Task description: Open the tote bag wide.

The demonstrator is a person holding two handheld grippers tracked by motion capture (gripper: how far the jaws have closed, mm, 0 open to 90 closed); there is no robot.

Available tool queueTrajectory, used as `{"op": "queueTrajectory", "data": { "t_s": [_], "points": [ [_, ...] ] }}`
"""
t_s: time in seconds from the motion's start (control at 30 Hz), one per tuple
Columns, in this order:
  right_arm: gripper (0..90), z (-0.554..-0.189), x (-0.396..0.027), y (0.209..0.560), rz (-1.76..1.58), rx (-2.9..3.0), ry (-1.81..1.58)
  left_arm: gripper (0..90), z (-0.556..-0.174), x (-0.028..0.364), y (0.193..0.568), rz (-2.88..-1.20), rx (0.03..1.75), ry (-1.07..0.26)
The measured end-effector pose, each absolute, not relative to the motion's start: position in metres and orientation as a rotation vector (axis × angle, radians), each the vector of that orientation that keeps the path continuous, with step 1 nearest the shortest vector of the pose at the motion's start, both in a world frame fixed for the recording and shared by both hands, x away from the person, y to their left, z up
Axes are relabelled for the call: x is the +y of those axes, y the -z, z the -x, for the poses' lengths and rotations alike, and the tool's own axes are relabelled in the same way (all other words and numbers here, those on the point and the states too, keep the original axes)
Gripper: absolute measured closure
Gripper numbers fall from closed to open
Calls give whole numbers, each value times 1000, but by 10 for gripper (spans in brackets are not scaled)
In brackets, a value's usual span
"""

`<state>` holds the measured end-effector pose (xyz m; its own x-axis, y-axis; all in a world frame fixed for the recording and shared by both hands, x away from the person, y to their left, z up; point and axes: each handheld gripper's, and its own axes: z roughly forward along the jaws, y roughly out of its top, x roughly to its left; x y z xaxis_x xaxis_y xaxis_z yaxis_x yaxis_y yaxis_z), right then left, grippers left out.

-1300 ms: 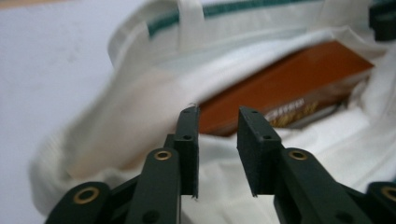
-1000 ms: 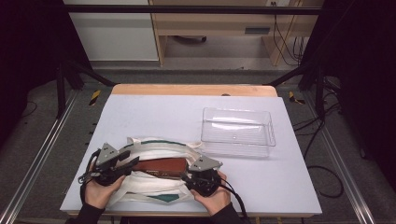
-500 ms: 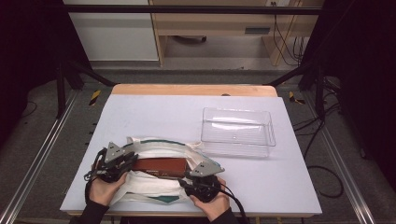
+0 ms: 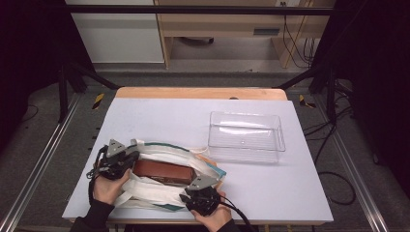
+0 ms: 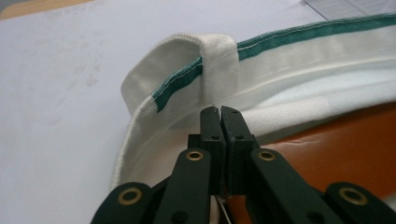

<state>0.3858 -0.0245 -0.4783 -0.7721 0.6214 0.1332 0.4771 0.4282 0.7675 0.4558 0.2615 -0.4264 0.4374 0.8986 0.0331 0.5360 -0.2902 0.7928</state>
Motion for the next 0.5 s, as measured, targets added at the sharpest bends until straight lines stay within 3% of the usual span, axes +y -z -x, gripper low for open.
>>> {"op": "queueTrajectory", "data": {
  "t_s": [0.4,0.5],
  "points": [
    [747,-382,-25,484,-968,2486,-1298,867,-480,258,447,-1991,1281,-593],
    [736,-383,-26,482,-960,2492,-1296,801,-477,262,444,-1969,1263,-563]
  ]
}}
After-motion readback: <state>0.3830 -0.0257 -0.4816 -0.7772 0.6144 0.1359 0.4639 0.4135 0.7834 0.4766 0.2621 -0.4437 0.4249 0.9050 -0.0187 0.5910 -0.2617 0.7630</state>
